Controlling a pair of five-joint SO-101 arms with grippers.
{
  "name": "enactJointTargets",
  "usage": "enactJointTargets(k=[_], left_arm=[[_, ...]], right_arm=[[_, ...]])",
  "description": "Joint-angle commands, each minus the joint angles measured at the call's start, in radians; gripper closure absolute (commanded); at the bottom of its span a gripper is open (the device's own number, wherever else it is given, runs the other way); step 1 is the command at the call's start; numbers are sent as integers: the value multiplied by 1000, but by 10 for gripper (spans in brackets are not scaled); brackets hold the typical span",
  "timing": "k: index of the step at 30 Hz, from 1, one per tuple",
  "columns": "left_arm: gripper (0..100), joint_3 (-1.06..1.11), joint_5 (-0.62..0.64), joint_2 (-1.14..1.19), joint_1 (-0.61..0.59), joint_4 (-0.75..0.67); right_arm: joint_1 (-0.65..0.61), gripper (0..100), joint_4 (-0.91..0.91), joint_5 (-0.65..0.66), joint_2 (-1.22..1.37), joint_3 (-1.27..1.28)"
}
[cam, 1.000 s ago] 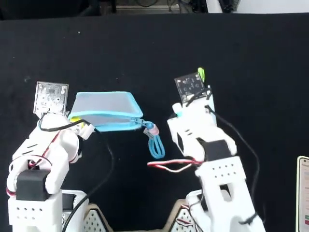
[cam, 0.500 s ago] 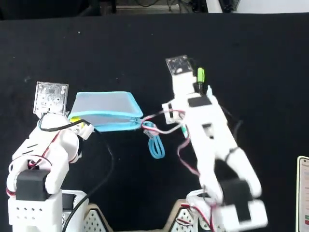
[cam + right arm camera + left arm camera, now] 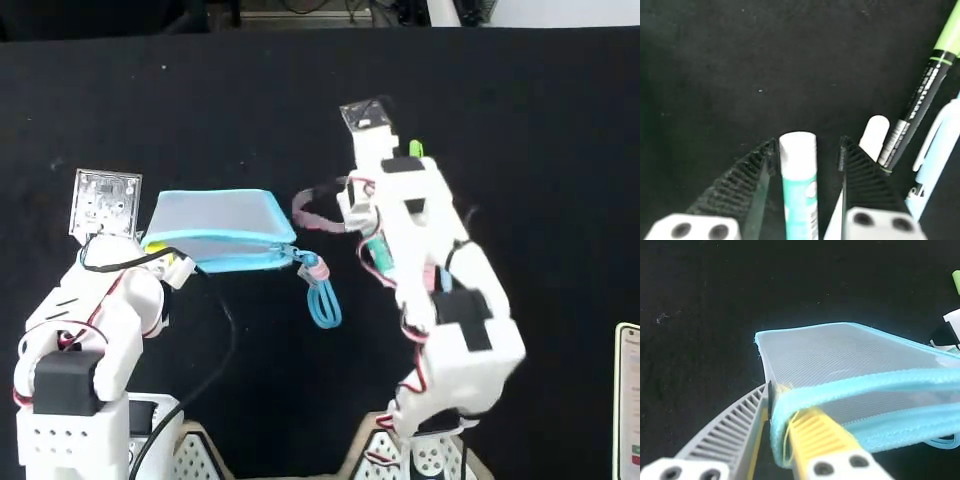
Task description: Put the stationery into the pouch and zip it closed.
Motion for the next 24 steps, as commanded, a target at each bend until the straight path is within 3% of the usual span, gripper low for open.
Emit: enactJointTargets(k=[1,13,24], left_arm=[[970,-10,-5,-5,-8,2],[970,-10,-5,-5,-10,0],[970,-10,-5,-5,-8,0]], right_arm=[[17,805,92,31,59,-165],[12,805,388,35,302,-493],[-6,988,396,104,266,-507]])
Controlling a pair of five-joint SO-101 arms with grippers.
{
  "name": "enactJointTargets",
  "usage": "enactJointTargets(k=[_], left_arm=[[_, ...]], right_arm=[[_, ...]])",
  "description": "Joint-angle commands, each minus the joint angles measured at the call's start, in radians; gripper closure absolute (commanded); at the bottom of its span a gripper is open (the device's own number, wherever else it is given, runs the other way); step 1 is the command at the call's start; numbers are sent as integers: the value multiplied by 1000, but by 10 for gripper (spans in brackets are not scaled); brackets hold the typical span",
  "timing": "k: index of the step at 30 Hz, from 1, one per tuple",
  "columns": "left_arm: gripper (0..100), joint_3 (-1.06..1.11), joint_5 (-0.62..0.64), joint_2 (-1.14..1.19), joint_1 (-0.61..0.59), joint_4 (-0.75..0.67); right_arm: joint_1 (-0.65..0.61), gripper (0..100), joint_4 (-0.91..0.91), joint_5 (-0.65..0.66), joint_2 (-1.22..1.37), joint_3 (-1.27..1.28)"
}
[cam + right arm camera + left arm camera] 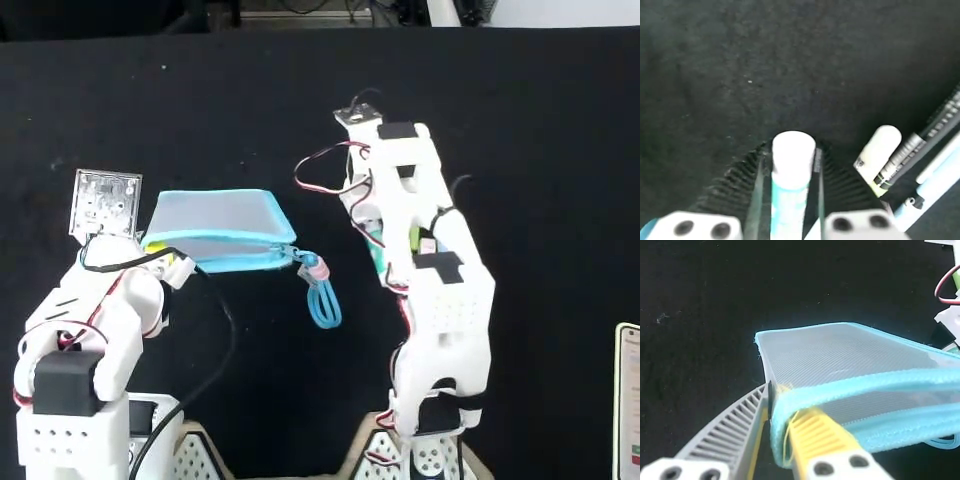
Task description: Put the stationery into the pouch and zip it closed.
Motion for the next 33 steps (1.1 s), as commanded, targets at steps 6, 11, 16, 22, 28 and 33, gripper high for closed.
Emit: enactJointTargets(k=[6,11,16,22,28,33], left_arm=[[970,-10,-5,-5,-10,0],[970,-12,-6,-5,-10,0],[970,-12,-6,-5,-10,-3],[970,-12,-6,-5,-10,-5],[970,-12,-8,-5,-10,-5],[970,-12,-8,-5,-10,-5]], right_arm=[[-15,988,86,9,-374,77],[-29,988,63,9,-736,317],[-101,987,35,8,-1191,542],[-382,987,26,-49,-1704,661],[-614,987,-112,-63,-1945,760],[-741,987,-264,-63,-2003,831]])
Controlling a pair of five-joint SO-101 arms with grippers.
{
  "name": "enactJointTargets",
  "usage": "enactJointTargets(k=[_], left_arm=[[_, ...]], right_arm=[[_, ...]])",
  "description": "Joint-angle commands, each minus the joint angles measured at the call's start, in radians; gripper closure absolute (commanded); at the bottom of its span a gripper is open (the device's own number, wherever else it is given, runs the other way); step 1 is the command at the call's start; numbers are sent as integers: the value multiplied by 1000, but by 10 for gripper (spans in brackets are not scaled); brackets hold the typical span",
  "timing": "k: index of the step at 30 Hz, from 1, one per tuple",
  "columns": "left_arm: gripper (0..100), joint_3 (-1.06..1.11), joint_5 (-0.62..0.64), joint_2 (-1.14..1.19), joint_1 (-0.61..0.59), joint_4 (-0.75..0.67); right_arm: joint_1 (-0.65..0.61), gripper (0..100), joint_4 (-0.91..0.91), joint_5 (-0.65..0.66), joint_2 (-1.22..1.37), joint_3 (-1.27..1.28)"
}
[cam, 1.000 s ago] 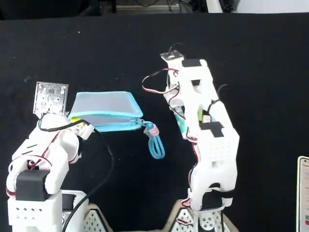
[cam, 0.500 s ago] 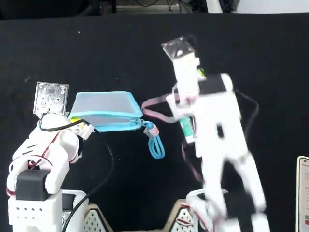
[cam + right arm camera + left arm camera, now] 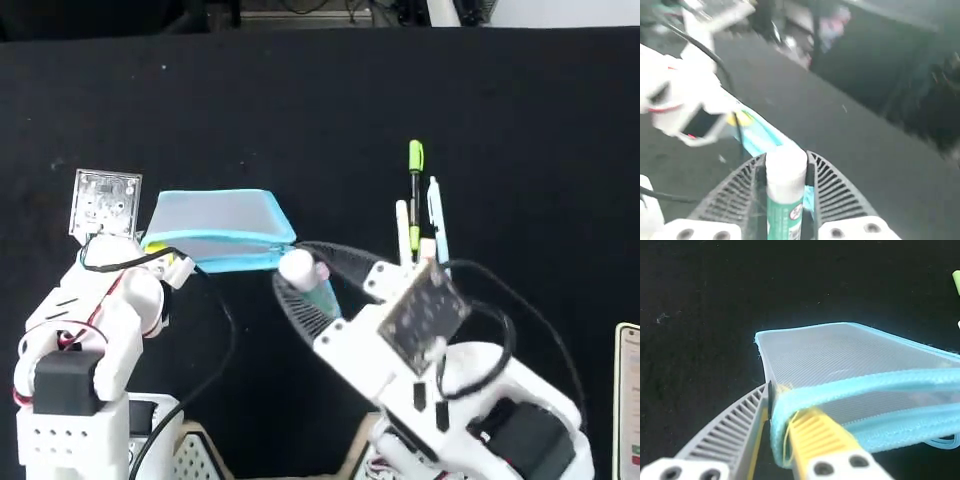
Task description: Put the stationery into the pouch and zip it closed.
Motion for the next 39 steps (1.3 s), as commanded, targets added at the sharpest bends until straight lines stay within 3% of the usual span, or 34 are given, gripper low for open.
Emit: enactJointTargets(k=[1,7,15,25,39], left_arm=[[970,-12,-8,-5,-10,-5],[970,-10,-9,-5,-10,-3],[970,-10,-9,-5,-10,-2],[970,-10,-9,-5,-5,0],[970,-10,-9,-5,-7,-2]], right_arm=[[-103,987,-143,-8,-35,36],[-186,987,-446,-6,-81,245],[-183,987,-842,0,-197,549],[-17,988,-1372,-2,-143,865],[-15,986,-1425,-6,77,898]])
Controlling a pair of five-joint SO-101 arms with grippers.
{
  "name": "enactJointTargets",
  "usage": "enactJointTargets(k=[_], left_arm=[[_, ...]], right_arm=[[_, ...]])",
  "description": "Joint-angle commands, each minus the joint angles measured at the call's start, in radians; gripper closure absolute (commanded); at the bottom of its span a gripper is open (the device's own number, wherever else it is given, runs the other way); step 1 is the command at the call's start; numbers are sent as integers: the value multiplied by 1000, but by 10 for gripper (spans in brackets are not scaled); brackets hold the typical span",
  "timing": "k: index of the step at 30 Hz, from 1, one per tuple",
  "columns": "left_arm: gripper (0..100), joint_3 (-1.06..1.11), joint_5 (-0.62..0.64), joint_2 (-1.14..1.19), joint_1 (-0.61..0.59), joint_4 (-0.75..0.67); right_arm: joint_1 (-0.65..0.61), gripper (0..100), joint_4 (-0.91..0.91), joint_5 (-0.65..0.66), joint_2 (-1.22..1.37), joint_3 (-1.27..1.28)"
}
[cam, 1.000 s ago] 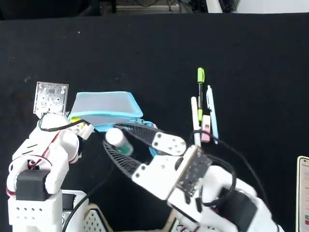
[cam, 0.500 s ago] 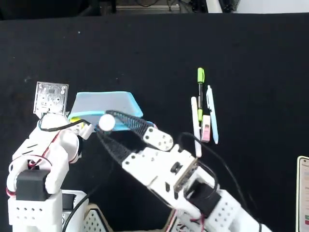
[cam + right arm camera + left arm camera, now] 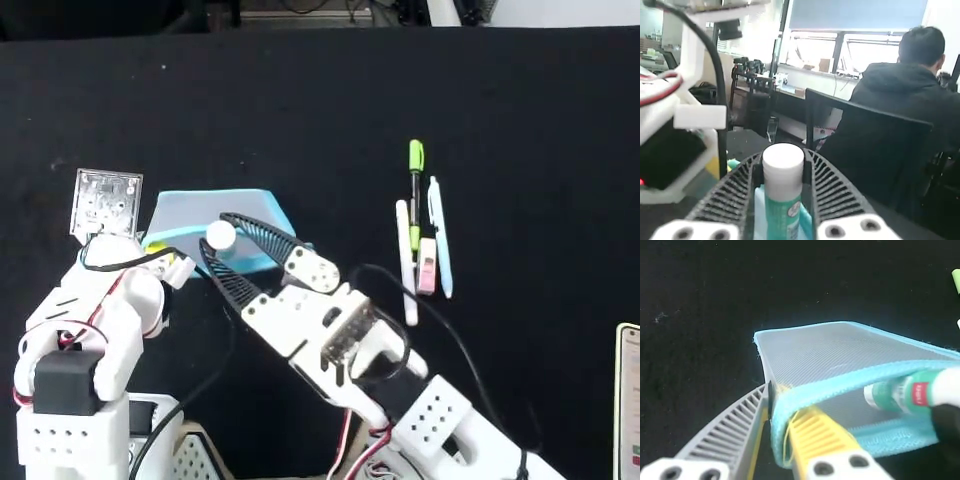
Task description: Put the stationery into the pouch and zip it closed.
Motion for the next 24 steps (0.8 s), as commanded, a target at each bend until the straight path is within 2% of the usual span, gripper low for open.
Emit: enactJointTargets(k=[1,4,9,12,16,20,24], left_arm=[[970,-10,-9,-6,-7,-2],[970,-10,-9,-6,-8,-2],[970,-10,-9,-6,-10,-3],[970,-10,-9,-6,-10,-3],[970,-10,-9,-6,-10,0],[970,-10,-9,-6,-10,0],[970,-10,-9,-6,-10,2]], right_arm=[[15,986,-2,-6,18,-8],[-8,956,132,-6,16,-51],[-84,802,519,-6,16,-217],[-110,801,663,-6,16,-311],[-95,801,749,-6,15,-426],[8,801,898,-6,15,-564],[229,801,1096,-8,24,-720]])
